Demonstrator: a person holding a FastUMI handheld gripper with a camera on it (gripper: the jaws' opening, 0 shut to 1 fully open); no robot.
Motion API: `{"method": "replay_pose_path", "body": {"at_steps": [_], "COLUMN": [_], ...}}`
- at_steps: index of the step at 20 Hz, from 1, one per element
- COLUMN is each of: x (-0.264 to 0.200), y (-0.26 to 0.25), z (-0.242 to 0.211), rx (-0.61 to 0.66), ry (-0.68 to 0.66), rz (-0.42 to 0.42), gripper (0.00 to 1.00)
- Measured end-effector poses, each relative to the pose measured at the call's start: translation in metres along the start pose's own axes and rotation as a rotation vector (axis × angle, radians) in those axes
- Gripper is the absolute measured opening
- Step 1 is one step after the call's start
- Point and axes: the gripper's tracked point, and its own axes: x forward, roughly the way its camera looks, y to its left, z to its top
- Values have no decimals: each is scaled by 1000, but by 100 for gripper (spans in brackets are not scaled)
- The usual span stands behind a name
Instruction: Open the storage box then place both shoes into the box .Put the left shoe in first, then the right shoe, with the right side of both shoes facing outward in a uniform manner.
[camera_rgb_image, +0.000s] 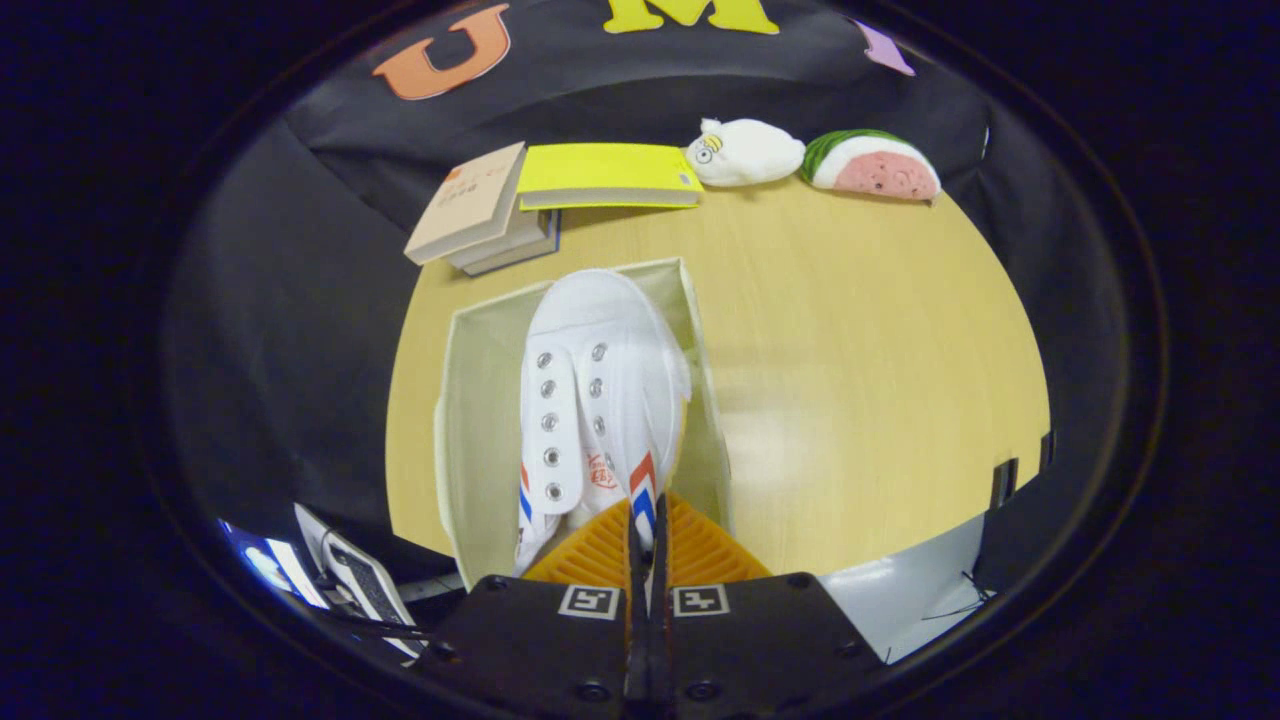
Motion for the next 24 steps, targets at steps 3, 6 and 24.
{"method": "replay_pose_path", "body": {"at_steps": [3,6,24], "x": [20,38,-76], "y": [-3,-9,-29], "z": [-7,-12,17], "rx": [-5,-5,-115], "ry": [37,58,-428], "rz": [-46,-95,-148], "gripper": [6,6,86]}}
